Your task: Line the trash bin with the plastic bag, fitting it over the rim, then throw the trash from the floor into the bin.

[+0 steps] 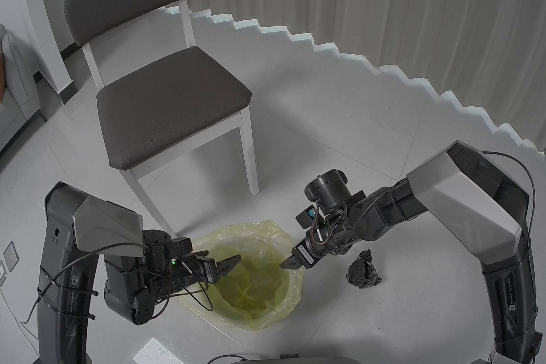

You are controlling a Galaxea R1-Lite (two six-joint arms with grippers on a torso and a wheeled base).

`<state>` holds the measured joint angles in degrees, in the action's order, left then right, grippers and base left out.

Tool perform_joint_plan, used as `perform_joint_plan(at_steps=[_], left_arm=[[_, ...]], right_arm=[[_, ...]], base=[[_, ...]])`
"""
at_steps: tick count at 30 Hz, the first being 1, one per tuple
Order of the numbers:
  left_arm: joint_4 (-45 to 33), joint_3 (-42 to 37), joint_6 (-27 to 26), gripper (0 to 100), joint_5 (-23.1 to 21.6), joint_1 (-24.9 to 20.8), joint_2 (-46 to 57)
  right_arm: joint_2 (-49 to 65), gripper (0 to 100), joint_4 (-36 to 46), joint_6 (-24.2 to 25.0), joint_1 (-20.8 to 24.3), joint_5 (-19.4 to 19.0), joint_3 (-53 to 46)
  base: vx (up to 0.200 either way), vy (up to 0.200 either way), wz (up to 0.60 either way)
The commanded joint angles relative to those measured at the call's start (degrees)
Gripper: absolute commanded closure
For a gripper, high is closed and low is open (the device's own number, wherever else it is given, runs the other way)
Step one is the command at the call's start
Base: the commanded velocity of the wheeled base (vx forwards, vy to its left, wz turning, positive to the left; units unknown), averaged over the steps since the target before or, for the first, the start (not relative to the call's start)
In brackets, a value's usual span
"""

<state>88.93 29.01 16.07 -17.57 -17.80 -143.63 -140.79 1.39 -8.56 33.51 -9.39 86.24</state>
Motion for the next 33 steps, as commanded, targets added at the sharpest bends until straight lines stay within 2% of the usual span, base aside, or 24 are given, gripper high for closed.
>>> perform_joint_plan(at_steps=[1,9,12,15,20,25,33], left_arm=[[1.07,2.63,1.16,0,-0.63,3.91,-1.21],[1.07,1.48,1.25,0,-1.68,4.97,-0.42],[1.07,0.78,1.34,0,-1.68,4.97,-0.07],[1.07,0.17,1.42,0,-1.68,5.14,-0.07],[1.07,-2.38,1.42,0,-2.47,6.46,3.71],[1.07,-7.13,0.9,0,-6.25,6.9,9.33],[1.07,-12.84,-0.07,0,-6.34,6.99,12.41]], right_arm=[[-4.23,0,0.19,-0.49,-2.66,-0.02,1.3],[-7.13,0,0.72,-0.41,-3.45,0.07,4.03],[-7.92,0,0.81,-0.49,-3.63,2.0,5.17],[-7.83,0,1.33,-0.49,-4.33,2.27,5.43],[-1.68,0,1.42,-0.93,-6.88,2.27,1.57],[3.59,0,1.51,-2.87,-10.92,2.18,-3.18],[3.33,0,1.33,-3.22,-14.88,2.18,-7.05]], base=[[0.0,0.0,0.0],[0.0,0.0,0.0],[0.0,0.0,0.0],[0.0,0.0,0.0],[0.0,0.0,0.0],[0.0,0.0,0.0],[0.0,0.0,0.0]])
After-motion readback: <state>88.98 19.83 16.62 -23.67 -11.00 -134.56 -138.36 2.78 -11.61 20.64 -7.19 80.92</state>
